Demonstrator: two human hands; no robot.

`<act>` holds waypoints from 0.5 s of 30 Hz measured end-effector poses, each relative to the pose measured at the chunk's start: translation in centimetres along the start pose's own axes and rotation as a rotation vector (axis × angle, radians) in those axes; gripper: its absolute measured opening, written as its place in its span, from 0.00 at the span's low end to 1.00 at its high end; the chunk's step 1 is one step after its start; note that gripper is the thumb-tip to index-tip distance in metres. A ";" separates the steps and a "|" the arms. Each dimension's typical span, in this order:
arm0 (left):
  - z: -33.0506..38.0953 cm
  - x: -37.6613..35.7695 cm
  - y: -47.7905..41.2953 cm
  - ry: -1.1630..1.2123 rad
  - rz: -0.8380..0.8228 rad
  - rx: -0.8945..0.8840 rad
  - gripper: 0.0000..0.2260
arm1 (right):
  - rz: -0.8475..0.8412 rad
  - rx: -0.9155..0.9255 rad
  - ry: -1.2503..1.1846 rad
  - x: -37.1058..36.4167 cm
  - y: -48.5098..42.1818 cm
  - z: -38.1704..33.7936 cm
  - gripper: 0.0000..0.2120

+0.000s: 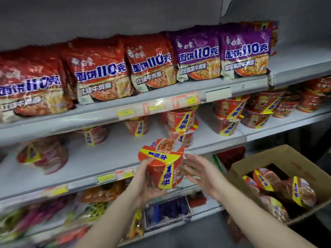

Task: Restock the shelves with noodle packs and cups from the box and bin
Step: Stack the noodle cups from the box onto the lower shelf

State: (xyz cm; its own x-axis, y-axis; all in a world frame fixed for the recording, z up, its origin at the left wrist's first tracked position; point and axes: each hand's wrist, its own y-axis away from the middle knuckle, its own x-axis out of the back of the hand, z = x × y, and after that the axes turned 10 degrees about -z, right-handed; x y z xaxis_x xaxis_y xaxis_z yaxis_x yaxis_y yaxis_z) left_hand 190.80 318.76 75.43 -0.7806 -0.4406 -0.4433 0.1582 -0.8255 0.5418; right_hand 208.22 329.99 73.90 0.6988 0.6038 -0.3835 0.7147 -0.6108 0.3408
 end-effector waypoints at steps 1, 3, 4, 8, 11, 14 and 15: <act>0.3 1.6 0.5 -0.013 0.026 -0.012 0.24 | -0.019 0.015 0.014 -2.1 -0.4 0.5 0.17; 1.0 4.3 1.2 -0.057 0.044 -0.039 0.26 | -0.054 0.048 -0.007 -5.6 -1.2 1.6 0.17; 1.5 5.4 1.5 -0.084 0.046 -0.055 0.26 | -0.069 0.060 -0.033 -7.0 -1.6 2.0 0.16; 3.4 8.1 1.7 -0.192 0.073 -0.126 0.22 | -0.110 0.084 -0.064 -10.4 -3.4 2.0 0.15; 4.7 9.6 0.2 -0.271 0.153 -0.207 0.17 | -0.109 0.076 -0.054 -11.4 -5.1 1.0 0.15; 5.4 10.8 -1.8 -0.277 0.199 -0.268 0.15 | -0.108 0.096 0.008 -12.1 -6.7 0.4 0.13; 5.7 11.0 -2.5 -0.274 0.206 -0.283 0.15 | -0.101 0.107 0.031 -12.2 -7.3 0.2 0.13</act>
State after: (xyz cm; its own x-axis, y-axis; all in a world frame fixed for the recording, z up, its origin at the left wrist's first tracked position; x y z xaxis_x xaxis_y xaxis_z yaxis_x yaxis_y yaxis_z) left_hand 178.41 318.03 73.26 -0.8407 -0.5280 -0.1203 0.4571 -0.8110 0.3651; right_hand 194.44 327.02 75.92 0.6252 0.6797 -0.3836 0.7756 -0.5960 0.2081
